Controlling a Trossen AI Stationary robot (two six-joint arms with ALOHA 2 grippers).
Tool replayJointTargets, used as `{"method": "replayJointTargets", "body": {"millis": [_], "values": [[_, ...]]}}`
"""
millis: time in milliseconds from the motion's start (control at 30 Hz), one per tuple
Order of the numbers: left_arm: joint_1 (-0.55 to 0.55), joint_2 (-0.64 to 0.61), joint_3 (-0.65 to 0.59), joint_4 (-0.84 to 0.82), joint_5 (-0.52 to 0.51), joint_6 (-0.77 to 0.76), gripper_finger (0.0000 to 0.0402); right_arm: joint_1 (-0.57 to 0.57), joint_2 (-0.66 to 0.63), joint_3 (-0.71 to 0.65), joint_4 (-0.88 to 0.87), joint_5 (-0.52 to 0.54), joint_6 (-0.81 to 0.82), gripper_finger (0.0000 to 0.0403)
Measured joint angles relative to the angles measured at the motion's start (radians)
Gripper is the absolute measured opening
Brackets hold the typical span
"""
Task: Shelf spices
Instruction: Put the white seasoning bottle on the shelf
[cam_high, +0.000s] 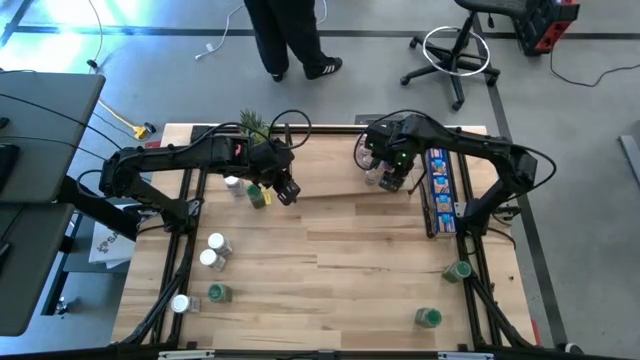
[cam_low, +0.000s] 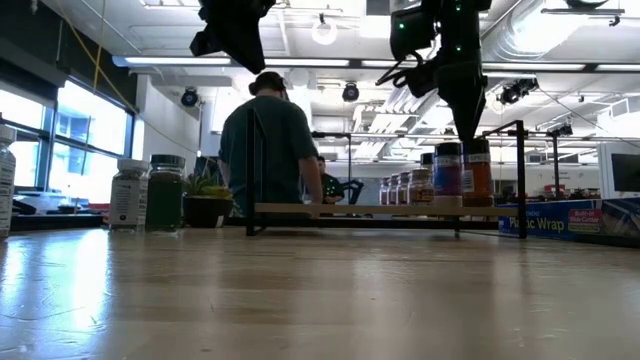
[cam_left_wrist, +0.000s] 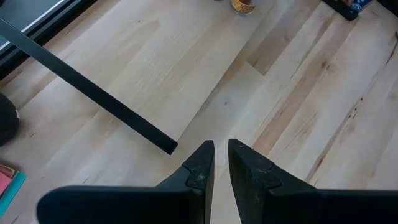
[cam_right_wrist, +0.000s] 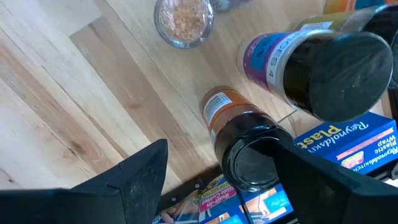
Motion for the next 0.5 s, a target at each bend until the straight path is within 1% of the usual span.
{"method": "replayJointTargets", "body": {"millis": [500], "values": [[0.000,0.000,0.000,0.000,0.000,0.000,0.0042,0.000,-0.018,-0.001,0.061,-0.012,-0.020,0.0284]]}}
